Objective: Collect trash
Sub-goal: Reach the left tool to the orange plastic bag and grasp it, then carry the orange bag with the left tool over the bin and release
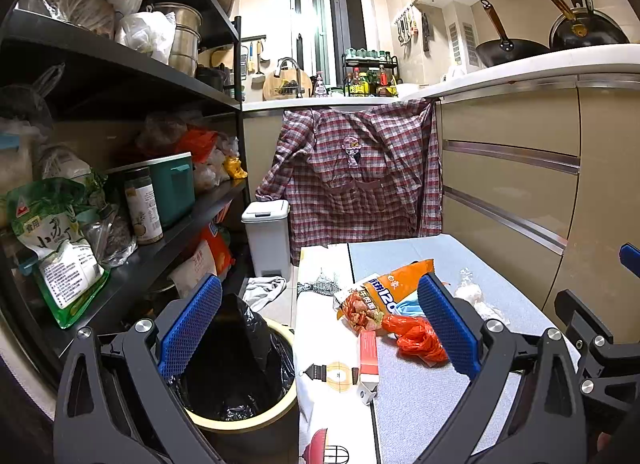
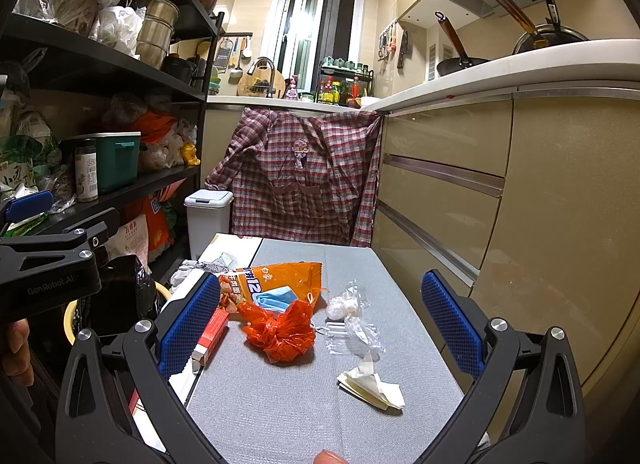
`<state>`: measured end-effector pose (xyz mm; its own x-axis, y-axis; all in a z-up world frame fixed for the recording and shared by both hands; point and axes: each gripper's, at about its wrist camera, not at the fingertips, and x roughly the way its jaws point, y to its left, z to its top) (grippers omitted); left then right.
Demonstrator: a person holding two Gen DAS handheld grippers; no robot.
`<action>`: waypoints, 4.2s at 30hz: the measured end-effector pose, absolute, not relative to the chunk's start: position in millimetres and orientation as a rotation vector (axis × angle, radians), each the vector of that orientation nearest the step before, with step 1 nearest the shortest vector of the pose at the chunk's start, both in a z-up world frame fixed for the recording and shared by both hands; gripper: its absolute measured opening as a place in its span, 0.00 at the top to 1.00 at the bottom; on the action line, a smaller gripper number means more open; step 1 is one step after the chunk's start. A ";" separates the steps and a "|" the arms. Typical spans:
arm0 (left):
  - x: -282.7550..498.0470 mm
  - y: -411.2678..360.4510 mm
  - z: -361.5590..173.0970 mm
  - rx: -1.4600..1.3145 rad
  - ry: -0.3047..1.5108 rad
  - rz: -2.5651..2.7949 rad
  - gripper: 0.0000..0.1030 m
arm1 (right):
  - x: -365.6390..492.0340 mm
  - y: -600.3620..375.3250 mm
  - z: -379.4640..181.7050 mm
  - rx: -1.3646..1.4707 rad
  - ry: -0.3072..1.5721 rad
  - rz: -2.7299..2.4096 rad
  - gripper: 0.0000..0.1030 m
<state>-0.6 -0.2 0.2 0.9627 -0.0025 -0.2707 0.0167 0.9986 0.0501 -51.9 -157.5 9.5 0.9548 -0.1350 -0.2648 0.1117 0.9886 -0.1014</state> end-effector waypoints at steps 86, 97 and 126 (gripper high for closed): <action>174.8 -113.5 -136.0 0.008 0.692 -0.390 0.54 | 76.7 -285.3 -110.9 0.243 0.703 -0.292 0.99; 141.0 -65.7 -58.9 -0.013 0.585 -0.307 0.54 | 70.9 -239.0 -62.5 0.232 0.591 -0.119 0.99; 101.3 163.5 -28.0 -0.111 0.552 0.206 0.54 | 131.2 21.8 -18.4 0.145 0.594 0.461 0.99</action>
<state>101.3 163.5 -28.0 0.8319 0.1637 -0.5303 -0.2232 0.9735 -0.0497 131.2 21.8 -18.4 0.7311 0.4581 -0.5055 -0.3762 0.8889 0.2615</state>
